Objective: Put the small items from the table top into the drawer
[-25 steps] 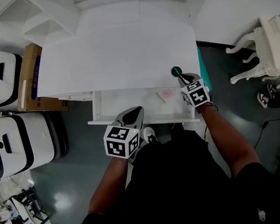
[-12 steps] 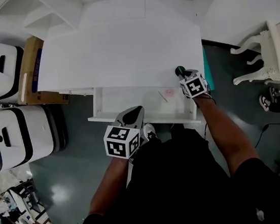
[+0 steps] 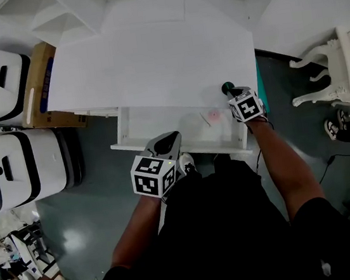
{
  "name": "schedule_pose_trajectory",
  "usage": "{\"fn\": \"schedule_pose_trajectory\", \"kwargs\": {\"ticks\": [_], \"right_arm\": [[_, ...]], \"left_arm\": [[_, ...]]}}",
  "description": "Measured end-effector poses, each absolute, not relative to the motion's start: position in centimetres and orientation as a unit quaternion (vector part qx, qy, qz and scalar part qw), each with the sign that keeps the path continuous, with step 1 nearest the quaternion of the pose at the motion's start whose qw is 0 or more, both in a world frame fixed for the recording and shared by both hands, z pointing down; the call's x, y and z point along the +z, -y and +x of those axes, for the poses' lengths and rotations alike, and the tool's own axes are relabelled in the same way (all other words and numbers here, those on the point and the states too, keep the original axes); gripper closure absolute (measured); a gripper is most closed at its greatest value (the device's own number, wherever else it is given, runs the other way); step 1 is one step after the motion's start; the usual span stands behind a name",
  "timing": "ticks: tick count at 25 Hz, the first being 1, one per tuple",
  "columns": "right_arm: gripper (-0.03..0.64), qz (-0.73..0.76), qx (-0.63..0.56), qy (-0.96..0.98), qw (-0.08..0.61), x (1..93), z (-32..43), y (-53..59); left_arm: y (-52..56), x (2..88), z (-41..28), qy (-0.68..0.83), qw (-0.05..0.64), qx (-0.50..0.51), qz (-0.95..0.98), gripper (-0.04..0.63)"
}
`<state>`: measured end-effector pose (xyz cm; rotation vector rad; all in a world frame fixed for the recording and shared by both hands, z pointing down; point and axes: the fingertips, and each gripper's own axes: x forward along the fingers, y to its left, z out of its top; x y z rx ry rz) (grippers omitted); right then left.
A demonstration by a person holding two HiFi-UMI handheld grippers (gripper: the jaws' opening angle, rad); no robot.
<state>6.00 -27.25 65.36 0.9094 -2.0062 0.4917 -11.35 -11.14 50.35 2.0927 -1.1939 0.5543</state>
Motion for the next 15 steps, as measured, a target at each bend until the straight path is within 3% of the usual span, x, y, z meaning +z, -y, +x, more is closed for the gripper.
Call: {"fn": "schedule_pose_trajectory", "kwargs": {"ticks": [10, 15], "right_arm": [[0.589, 0.341, 0.178, 0.826, 0.413, 62.6, 5.2, 24.4], [0.589, 0.263, 0.147, 0.839, 0.453, 63.3, 4.0, 19.4]], "left_arm": [[11.2, 50.6, -11.5, 0.448, 0.325, 0.210, 0.806, 0.584], [11.0, 51.0, -11.3, 0.441, 0.326, 0.211, 0.809, 0.586]]}}
